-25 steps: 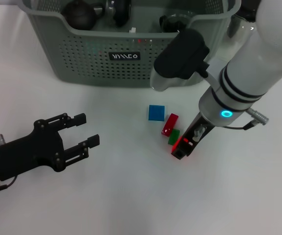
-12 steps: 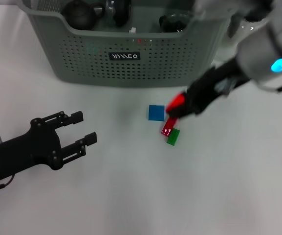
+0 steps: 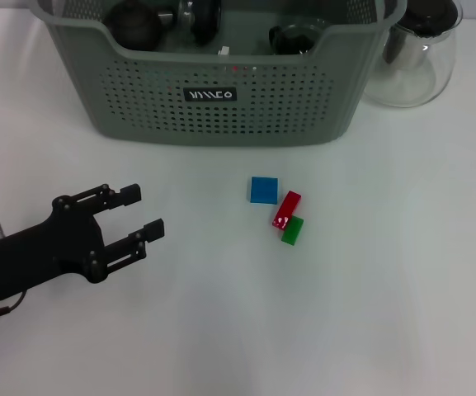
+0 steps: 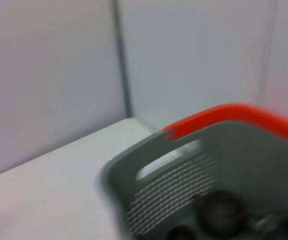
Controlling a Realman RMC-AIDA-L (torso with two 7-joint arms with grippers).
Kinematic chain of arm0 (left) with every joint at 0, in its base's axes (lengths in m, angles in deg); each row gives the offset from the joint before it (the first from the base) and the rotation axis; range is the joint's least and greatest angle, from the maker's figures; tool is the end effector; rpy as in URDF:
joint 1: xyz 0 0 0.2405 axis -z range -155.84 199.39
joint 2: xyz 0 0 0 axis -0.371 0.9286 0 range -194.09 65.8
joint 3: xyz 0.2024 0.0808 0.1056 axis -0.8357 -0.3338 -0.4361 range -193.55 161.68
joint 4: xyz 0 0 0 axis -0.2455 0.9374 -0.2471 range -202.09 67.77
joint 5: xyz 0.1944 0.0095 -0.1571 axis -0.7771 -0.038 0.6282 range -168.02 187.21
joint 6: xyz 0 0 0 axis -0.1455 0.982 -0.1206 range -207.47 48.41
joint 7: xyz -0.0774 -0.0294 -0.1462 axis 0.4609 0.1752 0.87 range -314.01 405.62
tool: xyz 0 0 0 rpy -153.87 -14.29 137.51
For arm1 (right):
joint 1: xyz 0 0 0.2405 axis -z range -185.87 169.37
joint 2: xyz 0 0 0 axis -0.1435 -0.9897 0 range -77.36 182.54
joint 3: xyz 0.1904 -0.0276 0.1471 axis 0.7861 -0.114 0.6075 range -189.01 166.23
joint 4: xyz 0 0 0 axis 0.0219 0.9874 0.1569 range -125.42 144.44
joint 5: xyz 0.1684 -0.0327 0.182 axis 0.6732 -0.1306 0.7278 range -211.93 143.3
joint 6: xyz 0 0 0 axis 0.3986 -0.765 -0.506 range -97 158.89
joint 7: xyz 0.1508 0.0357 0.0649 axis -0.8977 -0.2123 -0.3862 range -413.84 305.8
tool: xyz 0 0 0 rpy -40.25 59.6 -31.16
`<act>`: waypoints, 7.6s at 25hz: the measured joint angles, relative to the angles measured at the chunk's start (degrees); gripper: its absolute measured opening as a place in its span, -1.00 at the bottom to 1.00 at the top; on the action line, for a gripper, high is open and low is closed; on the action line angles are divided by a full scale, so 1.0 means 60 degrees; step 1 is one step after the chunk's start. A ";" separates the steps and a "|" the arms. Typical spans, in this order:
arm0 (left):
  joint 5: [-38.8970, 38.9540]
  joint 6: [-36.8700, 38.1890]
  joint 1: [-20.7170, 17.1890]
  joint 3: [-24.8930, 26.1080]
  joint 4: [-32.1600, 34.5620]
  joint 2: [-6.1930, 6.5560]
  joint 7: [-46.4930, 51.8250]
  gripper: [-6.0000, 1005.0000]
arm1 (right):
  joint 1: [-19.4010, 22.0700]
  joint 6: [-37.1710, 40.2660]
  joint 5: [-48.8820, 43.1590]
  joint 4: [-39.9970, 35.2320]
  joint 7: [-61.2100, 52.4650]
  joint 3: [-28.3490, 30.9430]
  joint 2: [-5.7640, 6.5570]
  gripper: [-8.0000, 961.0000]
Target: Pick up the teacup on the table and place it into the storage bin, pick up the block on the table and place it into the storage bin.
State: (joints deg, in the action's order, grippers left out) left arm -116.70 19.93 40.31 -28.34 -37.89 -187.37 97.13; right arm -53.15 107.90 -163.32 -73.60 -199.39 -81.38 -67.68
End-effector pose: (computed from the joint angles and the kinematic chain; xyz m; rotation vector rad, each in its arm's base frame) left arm -0.3380 0.2560 -0.0299 -2.4907 -0.5467 -0.8732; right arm 0.0105 0.4348 0.0271 -2.6390 0.6312 0.3264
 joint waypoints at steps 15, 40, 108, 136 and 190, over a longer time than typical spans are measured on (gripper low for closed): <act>-0.0001 0.0040 0.0051 0.0002 0.0000 -0.0045 0.0000 0.25 | -0.4458 -0.4447 -0.3009 0.7746 -0.0580 0.0001 0.0009 0.13; -0.0002 0.0312 0.0116 0.0016 0.0033 -0.0012 0.0024 0.25 | -0.0820 -0.0730 0.0336 0.1397 -0.0010 0.0496 0.0144 0.44; -0.0002 0.0210 0.0076 0.0237 0.0015 0.0001 0.0029 0.25 | -0.0448 -0.0731 -0.1501 0.5351 0.0936 -0.4432 -0.0099 0.27; -0.0001 0.0210 0.0062 0.0237 0.0014 -0.0029 0.0029 0.25 | -0.0520 -0.0689 -0.1397 0.5061 0.0677 -0.4905 -0.0085 0.26; -0.0001 0.0196 0.0061 0.0268 -0.0001 -0.0022 0.0029 0.26 | 0.0477 0.0452 -0.1858 0.2370 -0.0162 -0.4603 0.0024 -0.10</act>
State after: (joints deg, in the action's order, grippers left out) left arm -116.70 21.10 40.68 -26.74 -37.90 -187.51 97.31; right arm -50.29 110.61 -174.47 -59.38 -200.36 -109.00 -67.54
